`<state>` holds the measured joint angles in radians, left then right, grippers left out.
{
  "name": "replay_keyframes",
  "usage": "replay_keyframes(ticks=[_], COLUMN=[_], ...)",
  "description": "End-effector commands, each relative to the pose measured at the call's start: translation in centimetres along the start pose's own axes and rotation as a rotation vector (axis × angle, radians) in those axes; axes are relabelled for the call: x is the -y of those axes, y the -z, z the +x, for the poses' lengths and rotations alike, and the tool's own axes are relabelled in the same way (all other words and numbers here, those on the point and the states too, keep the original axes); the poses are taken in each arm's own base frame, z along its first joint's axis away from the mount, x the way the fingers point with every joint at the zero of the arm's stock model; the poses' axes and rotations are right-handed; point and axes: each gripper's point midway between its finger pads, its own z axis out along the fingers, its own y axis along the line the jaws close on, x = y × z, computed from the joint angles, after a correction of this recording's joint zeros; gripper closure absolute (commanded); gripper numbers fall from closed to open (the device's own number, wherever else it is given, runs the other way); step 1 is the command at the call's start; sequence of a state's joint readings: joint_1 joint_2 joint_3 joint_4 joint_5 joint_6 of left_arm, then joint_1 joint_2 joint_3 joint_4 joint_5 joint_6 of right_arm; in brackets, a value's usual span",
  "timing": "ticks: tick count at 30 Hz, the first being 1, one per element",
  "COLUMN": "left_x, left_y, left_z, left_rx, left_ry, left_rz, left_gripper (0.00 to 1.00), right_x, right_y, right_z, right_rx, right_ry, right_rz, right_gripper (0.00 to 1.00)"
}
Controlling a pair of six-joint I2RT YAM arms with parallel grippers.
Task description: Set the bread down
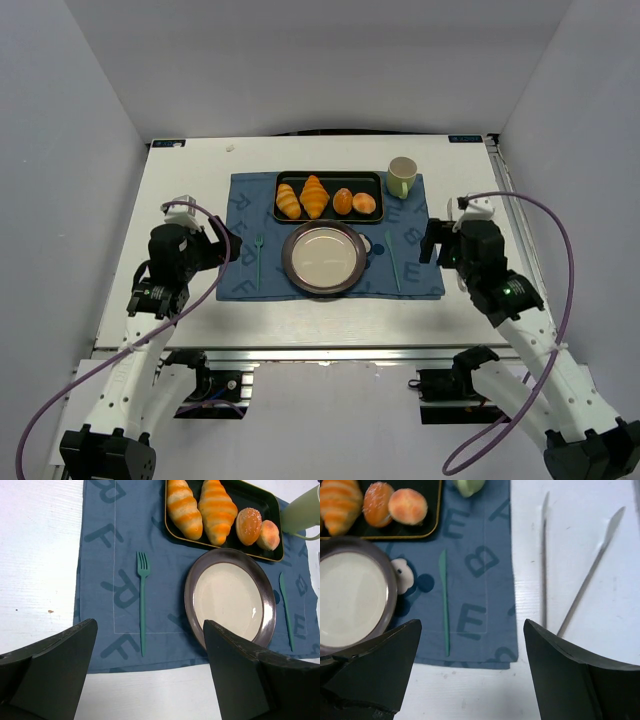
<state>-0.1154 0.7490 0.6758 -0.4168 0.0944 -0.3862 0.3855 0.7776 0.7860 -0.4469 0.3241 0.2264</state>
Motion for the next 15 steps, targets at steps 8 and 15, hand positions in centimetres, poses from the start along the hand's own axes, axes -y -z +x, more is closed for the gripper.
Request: replay_keyframes(ticks=[8,15], left_x=[0.5,0.5], left_y=[0.0,-0.2], left_z=[-0.1,0.2], left_rx=[0.01,-0.002], left_ry=[0.001,0.002], left_rz=[0.029,0.029], left_gripper=[0.02,0.02], right_x=[3.4,8.9], right_y=[-4.4,-9.7], right_z=[3.3,6.1], right_rx=[-0.054,-0.192], right_ry=[0.017,-0.104], right_rz=[0.138,0.168], right_gripper=[0.11,0.11])
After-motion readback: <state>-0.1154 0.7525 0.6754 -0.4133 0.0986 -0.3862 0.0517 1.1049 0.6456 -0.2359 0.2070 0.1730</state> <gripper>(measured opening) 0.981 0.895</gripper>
